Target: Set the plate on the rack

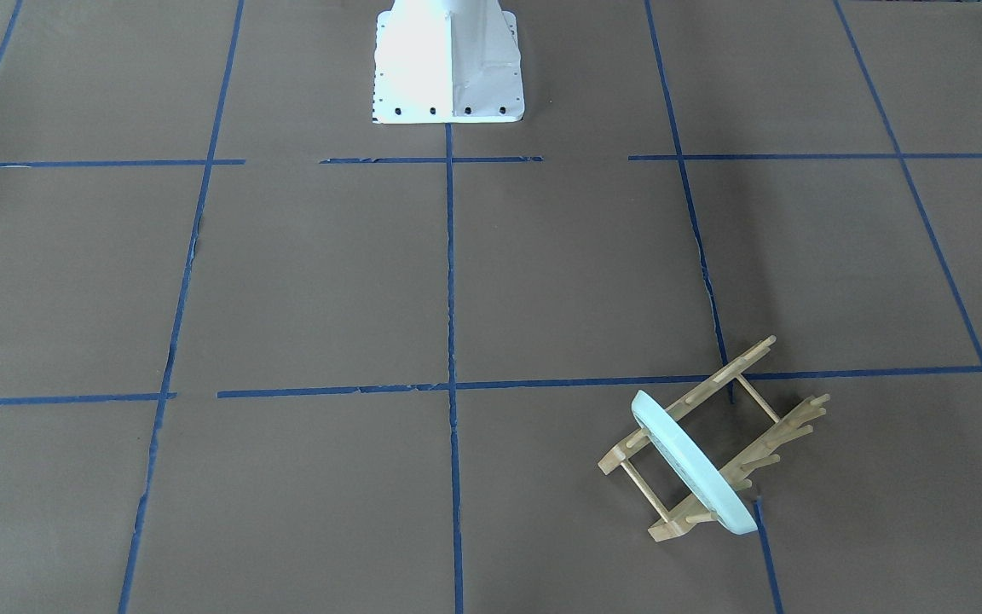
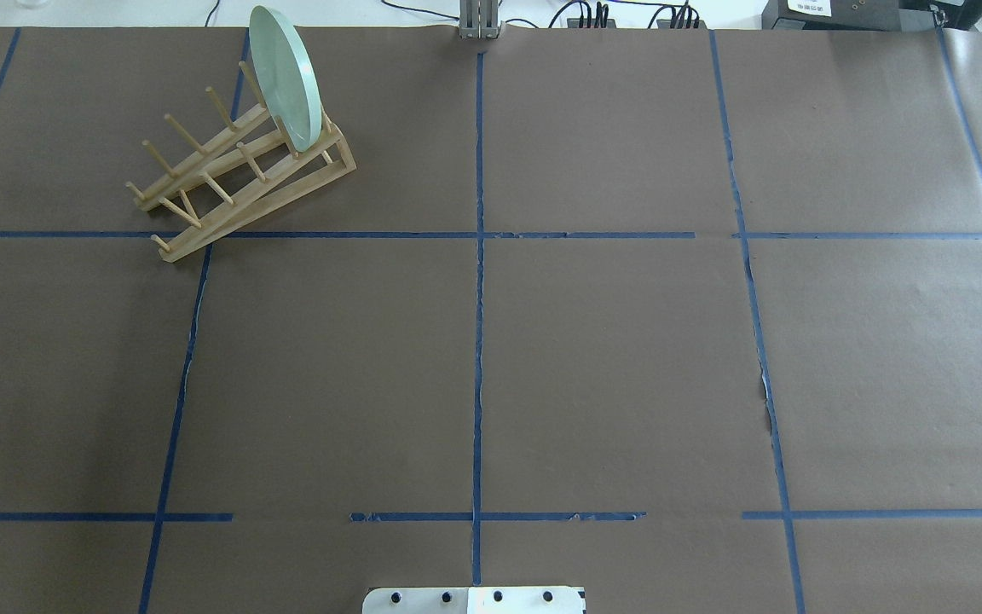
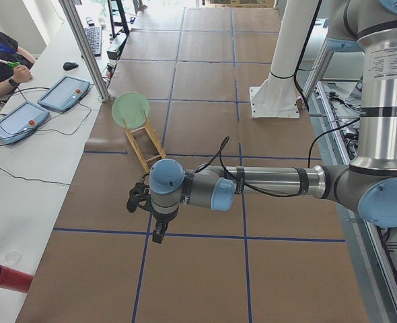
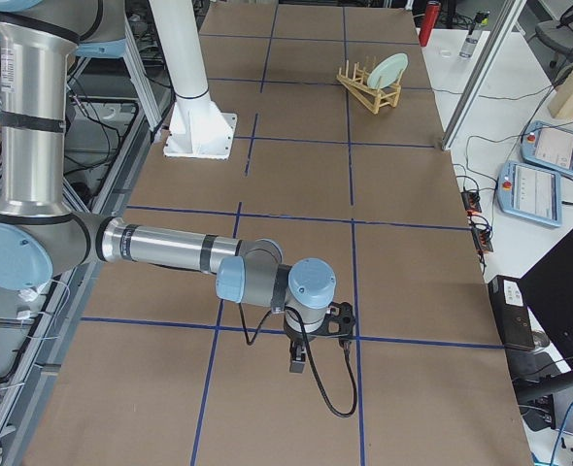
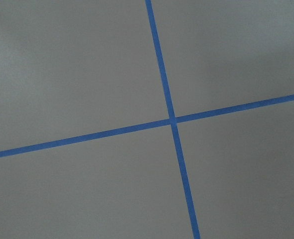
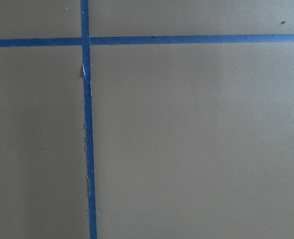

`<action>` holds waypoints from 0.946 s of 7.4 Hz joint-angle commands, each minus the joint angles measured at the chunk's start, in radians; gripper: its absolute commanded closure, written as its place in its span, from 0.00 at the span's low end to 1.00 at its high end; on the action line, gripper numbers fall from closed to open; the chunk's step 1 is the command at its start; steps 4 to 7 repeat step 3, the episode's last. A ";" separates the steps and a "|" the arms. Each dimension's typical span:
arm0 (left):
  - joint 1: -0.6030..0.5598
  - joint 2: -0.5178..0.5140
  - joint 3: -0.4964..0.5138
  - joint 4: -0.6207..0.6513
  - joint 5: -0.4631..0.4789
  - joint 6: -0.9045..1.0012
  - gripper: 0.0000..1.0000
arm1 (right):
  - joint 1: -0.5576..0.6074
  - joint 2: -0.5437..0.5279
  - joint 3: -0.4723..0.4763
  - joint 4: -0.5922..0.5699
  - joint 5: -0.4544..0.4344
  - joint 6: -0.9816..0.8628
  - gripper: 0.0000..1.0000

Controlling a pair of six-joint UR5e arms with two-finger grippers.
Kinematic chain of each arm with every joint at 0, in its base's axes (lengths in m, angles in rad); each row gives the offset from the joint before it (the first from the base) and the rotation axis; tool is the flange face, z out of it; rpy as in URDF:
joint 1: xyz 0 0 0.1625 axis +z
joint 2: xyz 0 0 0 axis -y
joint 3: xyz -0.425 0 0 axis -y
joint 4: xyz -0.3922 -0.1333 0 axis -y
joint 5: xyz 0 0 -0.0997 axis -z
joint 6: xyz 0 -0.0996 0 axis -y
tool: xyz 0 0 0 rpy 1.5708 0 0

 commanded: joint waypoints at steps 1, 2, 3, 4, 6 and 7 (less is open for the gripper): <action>0.000 0.000 -0.004 0.000 0.000 0.000 0.00 | -0.001 0.000 0.000 0.000 0.000 0.000 0.00; 0.000 -0.001 -0.005 0.000 0.000 0.000 0.00 | 0.001 0.000 0.001 0.000 0.000 0.000 0.00; 0.000 -0.002 -0.007 0.000 0.000 0.000 0.00 | 0.001 0.000 0.001 0.000 0.000 0.000 0.00; 0.000 -0.002 -0.007 0.000 0.000 0.000 0.00 | 0.001 0.000 0.001 0.000 0.000 0.000 0.00; 0.000 -0.002 -0.007 0.000 0.000 0.000 0.00 | 0.001 0.000 0.001 0.000 0.000 0.000 0.00; 0.000 -0.002 -0.007 0.000 0.000 0.000 0.00 | 0.001 0.000 0.001 0.000 0.000 0.000 0.00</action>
